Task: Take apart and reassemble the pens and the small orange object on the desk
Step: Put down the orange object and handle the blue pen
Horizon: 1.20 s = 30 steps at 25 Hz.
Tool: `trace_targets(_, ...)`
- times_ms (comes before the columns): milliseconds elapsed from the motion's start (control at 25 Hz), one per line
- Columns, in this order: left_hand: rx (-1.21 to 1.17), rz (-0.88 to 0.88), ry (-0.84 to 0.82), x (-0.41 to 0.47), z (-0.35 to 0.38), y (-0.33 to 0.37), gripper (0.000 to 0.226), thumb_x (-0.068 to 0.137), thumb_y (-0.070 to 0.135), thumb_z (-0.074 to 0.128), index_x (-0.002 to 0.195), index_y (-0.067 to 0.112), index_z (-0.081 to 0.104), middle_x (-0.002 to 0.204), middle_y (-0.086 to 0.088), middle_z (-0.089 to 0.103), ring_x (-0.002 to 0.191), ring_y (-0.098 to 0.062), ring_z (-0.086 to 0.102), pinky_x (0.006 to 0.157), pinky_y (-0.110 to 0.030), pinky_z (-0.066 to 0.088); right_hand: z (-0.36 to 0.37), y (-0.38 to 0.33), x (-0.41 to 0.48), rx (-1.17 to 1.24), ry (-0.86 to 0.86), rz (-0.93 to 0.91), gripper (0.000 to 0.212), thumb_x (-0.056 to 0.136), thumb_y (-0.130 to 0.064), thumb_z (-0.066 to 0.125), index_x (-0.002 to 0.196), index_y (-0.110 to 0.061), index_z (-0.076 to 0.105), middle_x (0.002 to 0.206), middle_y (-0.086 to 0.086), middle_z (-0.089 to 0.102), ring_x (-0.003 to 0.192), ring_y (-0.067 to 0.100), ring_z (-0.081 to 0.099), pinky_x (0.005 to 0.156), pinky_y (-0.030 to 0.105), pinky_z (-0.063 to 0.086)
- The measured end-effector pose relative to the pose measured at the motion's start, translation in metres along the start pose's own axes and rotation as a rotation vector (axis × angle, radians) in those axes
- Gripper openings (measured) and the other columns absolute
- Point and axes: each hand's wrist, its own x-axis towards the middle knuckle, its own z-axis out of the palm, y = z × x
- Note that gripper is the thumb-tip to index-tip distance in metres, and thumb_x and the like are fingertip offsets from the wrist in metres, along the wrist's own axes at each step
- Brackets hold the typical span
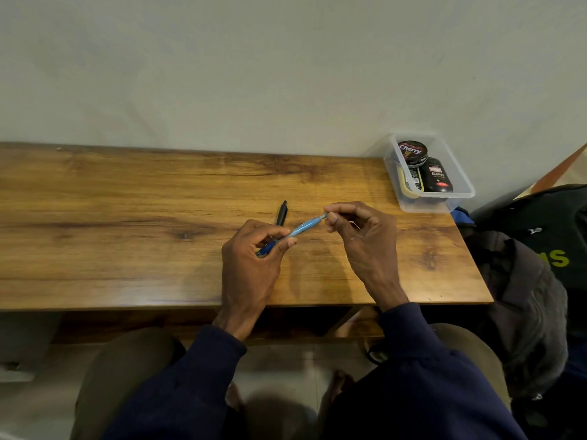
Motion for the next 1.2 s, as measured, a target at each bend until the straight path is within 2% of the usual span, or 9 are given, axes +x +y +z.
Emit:
trace_targets(160,-0.005,0.004,0.001,0.0000,-0.0004,-0.0005,0.020,0.085,0.015,0.083,0.104,0.012,0.077,0.102,0.000,0.073,0.095,-0.008,0.068,0.082,-0.020,0.056,0.0009,-0.0026,-0.0014,0.041,0.007,0.027,0.016,0.091,-0.004,0.075,0.106,-0.007,0.075,0.095,0.008,0.076,0.079,0.014,0.073,0.072,0.021,0.058)
trace_targets(280,-0.033,0.006,-0.002,0.0003,-0.0005,-0.0011,0.020,0.085,0.016,0.082,0.104,0.012,0.077,0.102,0.000,0.073,0.095,-0.007,0.068,0.082,-0.018,0.055,-0.0009,-0.0045,-0.0021,0.150,0.028,0.089,0.018,0.090,-0.004,0.075,0.108,-0.002,0.074,0.093,0.014,0.076,0.080,0.019,0.074,0.074,0.024,0.060)
trace_targets(520,-0.131,-0.004,0.003,0.0009,-0.0005,-0.0032,0.019,0.086,0.018,0.082,0.103,0.012,0.078,0.099,0.003,0.075,0.096,-0.008,0.070,0.079,-0.014,0.053,-0.0005,-0.0098,-0.0037,0.221,-0.029,0.090,0.016,0.092,-0.002,0.072,0.107,0.003,0.074,0.092,0.017,0.076,0.083,0.022,0.072,0.078,0.027,0.060)
trace_targets(760,-0.162,-0.006,-0.010,0.0001,0.0027,-0.0022,0.019,0.086,0.018,0.083,0.103,0.013,0.078,0.098,0.005,0.076,0.092,-0.012,0.071,0.077,-0.023,0.056,0.0022,-0.0071,-0.0055,0.353,-0.052,0.178,0.028,0.095,-0.009,0.070,0.122,-0.001,0.068,0.103,0.022,0.074,0.090,0.023,0.072,0.081,0.030,0.060)
trace_targets(1000,-0.159,-0.023,-0.015,0.0001,0.0029,-0.0027,0.019,0.087,0.020,0.082,0.104,0.014,0.078,0.100,0.006,0.076,0.094,-0.012,0.071,0.077,-0.030,0.058,0.0058,-0.0034,-0.0069,0.320,-0.092,0.173,0.025,0.094,-0.009,0.070,0.116,0.004,0.071,0.115,0.017,0.074,0.098,0.026,0.073,0.082,0.033,0.060)
trace_targets(1200,-0.169,-0.045,-0.035,-0.0004,0.0028,-0.0016,0.022,0.087,0.022,0.082,0.107,0.015,0.077,0.100,0.007,0.076,0.093,-0.013,0.071,0.079,-0.030,0.059,0.0049,-0.0017,-0.0072,0.331,-0.080,0.188,0.024,0.095,-0.007,0.069,0.116,0.005,0.070,0.114,0.019,0.073,0.094,0.025,0.072,0.081,0.031,0.060)
